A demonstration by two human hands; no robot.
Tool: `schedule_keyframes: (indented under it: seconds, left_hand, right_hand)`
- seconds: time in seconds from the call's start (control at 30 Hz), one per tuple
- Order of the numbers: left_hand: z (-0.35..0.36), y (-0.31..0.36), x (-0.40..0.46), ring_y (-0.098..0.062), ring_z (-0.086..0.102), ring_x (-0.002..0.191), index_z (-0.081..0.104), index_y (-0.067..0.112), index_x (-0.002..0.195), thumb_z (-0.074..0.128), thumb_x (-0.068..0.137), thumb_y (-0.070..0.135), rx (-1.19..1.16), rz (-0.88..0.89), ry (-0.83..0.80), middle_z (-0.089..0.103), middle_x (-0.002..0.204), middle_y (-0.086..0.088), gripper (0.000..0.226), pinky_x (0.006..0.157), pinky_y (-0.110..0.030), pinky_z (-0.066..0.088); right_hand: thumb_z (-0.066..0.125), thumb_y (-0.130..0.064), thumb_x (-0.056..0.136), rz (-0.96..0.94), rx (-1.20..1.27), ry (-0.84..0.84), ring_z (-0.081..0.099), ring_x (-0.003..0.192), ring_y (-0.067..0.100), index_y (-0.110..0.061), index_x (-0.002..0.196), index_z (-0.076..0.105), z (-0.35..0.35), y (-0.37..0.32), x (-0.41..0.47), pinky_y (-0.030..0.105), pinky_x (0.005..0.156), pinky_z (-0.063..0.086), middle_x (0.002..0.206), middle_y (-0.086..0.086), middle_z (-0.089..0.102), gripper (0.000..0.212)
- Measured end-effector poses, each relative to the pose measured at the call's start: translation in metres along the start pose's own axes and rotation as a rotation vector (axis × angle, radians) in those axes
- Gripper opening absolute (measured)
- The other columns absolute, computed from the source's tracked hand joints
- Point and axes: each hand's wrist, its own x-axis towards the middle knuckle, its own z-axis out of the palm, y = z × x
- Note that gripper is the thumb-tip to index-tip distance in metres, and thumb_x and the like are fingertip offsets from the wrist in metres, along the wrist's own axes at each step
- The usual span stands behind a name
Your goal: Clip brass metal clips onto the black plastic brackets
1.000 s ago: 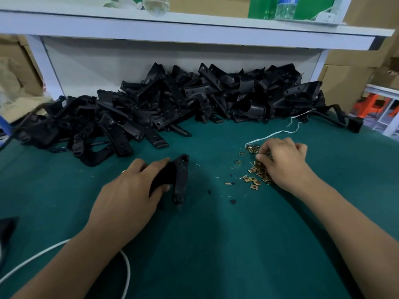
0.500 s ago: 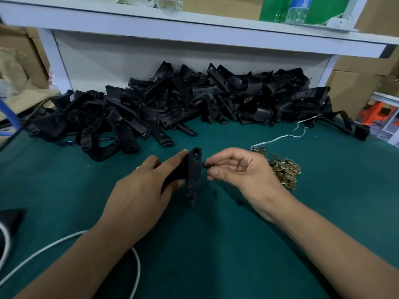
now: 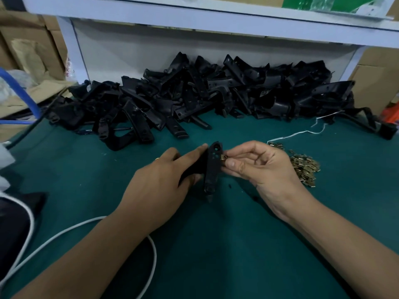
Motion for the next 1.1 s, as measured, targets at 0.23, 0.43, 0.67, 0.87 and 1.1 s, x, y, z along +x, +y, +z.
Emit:
schedule_keyframes:
  seconds: [0.23,0.43,0.67,0.87,1.1]
  left_hand:
    - [0.001,0.0,0.001,-0.014,0.056,0.086,0.012,0.061,0.154,0.033,0.092,0.058,0.02,0.026,-0.038,0.047,0.106,0.012,0.065,0.074,-0.041,0.055]
    - [0.002,-0.001,0.001,-0.013,0.053,0.081,0.017,0.058,0.156,0.044,0.096,0.049,0.015,0.071,0.003,0.045,0.103,0.012,0.066,0.07,-0.039,0.054]
    - [0.002,-0.01,0.003,-0.009,0.054,0.083,0.022,0.064,0.151,0.059,0.096,0.038,-0.062,0.151,-0.008,0.047,0.102,0.014,0.071,0.069,-0.033,0.051]
    - [0.0,-0.014,0.001,-0.009,0.059,0.09,0.044,0.053,0.148,0.059,0.096,0.039,-0.314,0.314,-0.182,0.05,0.103,0.019,0.055,0.076,-0.036,0.051]
    - [0.0,-0.01,0.0,-0.008,0.057,0.095,0.035,0.065,0.143,0.054,0.097,0.039,-0.221,0.34,-0.227,0.051,0.109,0.017,0.056,0.08,-0.041,0.052]
  right_hand:
    - [0.087,-0.007,0.068,-0.038,-0.013,0.004,0.078,0.089,0.027,-0.009,0.087,0.079,0.002,0.0,-0.002,0.034,0.081,0.063,0.099,0.022,0.077,0.021]
    - [0.084,-0.001,0.07,-0.036,0.017,0.043,0.078,0.087,0.026,-0.013,0.082,0.077,0.006,0.001,-0.003,0.033,0.078,0.063,0.093,0.019,0.077,0.018]
    - [0.086,-0.002,0.066,0.033,0.047,-0.039,0.075,0.078,0.021,-0.009,0.105,0.074,0.002,-0.005,-0.002,0.036,0.074,0.063,0.09,0.011,0.072,0.041]
    - [0.082,0.002,0.075,0.179,-0.13,-0.382,0.072,0.063,0.019,-0.015,0.124,0.074,-0.017,-0.024,-0.006,0.032,0.063,0.062,0.088,0.0,0.063,0.053]
    - [0.088,-0.005,0.067,0.093,-0.304,-0.322,0.064,0.059,0.017,-0.01,0.097,0.078,-0.011,-0.019,-0.006,0.027,0.058,0.058,0.072,0.015,0.049,0.032]
